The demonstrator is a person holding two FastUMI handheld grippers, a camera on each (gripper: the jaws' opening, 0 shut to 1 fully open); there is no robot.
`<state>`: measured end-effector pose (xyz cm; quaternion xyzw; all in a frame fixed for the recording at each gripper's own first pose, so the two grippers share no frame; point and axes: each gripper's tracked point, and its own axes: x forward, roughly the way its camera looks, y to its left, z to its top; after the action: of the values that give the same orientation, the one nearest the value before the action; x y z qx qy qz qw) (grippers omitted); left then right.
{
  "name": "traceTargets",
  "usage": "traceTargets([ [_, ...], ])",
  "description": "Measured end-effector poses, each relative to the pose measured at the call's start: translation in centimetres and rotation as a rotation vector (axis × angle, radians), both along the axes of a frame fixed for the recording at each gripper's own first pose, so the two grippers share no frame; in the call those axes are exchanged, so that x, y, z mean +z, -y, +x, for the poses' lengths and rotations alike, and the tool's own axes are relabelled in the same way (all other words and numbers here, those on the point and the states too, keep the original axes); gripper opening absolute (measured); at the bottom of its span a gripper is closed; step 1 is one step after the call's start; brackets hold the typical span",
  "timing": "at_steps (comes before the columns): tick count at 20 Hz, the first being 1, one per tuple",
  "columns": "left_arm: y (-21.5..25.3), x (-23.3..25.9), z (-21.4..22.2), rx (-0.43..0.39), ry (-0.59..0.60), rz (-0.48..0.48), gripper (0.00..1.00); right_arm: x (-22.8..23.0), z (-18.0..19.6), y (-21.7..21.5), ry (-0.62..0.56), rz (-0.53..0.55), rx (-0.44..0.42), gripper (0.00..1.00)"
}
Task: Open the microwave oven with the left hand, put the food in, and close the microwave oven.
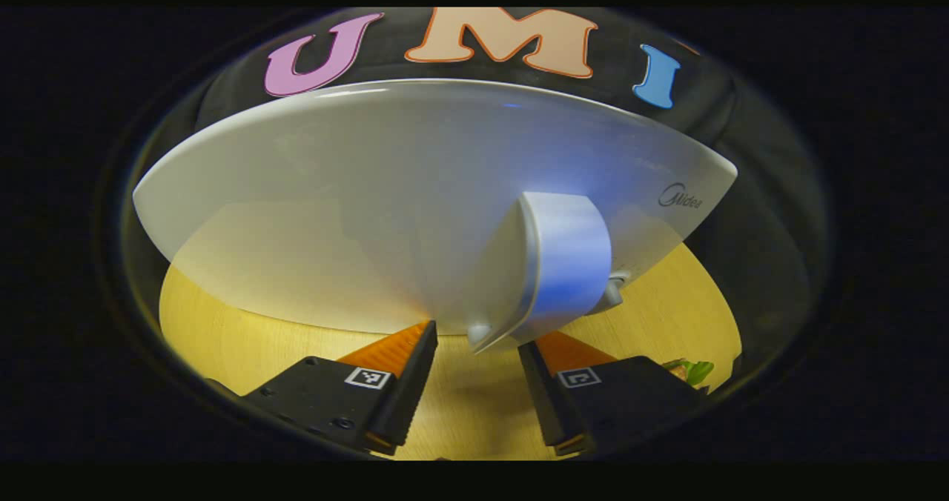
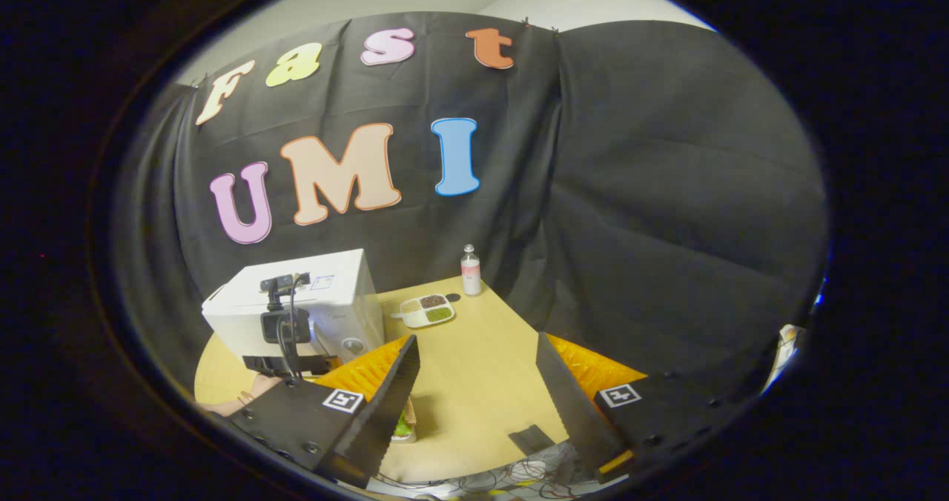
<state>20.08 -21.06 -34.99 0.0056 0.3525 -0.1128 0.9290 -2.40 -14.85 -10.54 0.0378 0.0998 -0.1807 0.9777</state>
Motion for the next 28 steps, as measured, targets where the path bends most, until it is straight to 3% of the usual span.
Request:
traceTargets([
  [2,1.0,0.2,-0.2,-0.014,-0.008,-0.010,0.54,-0.2,-0.4,0.6,-0.005,-0.003,-0.013,0.99],
  [3,1.0,-0.1,0.0,-0.022,-0.015,0.021,0.34,-0.4,-0.5,0.7,-0.011,-0.003,-0.016,0.99],
  [5,1.1,-0.2,-0.1,-0.042,-0.017,0.074,0.29,-0.6,-0.6,1.1,-0.019,-0.001,-0.022,1.00],
  [7,1.1,-0.1,-0.2,-0.031,-0.014,0.059,0.20,-0.6,-0.7,1.2,-0.019,0.006,-0.022,0.99],
  [12,1.0,0.0,-0.4,-0.049,0.007,0.052,0.10,-1.6,-1.2,1.0,-0.044,0.021,-0.011,0.99],
  [17,0.9,0.1,-0.4,0.046,0.057,-0.003,0.02,-2.4,-2.3,0.5,-0.065,0.029,0.009,0.99],
  [20,0.8,0.2,-0.5,0.076,0.074,-0.014,0.02,-2.7,-3.2,0.6,-0.065,0.035,0.007,0.99],
  [21,0.8,0.2,-0.5,0.081,0.076,-0.015,0.02,-2.6,-3.4,0.7,-0.064,0.035,0.005,0.92],
  [25,0.6,0.2,-1.1,0.099,0.083,-0.027,0.02,-1.8,-3.7,1.0,-0.039,0.020,0.025,0.92],
  [28,-0.8,0.1,-5.4,0.102,0.111,-0.009,0.02,-1.4,-3.2,1.4,-0.031,0.001,0.045,0.92],
])
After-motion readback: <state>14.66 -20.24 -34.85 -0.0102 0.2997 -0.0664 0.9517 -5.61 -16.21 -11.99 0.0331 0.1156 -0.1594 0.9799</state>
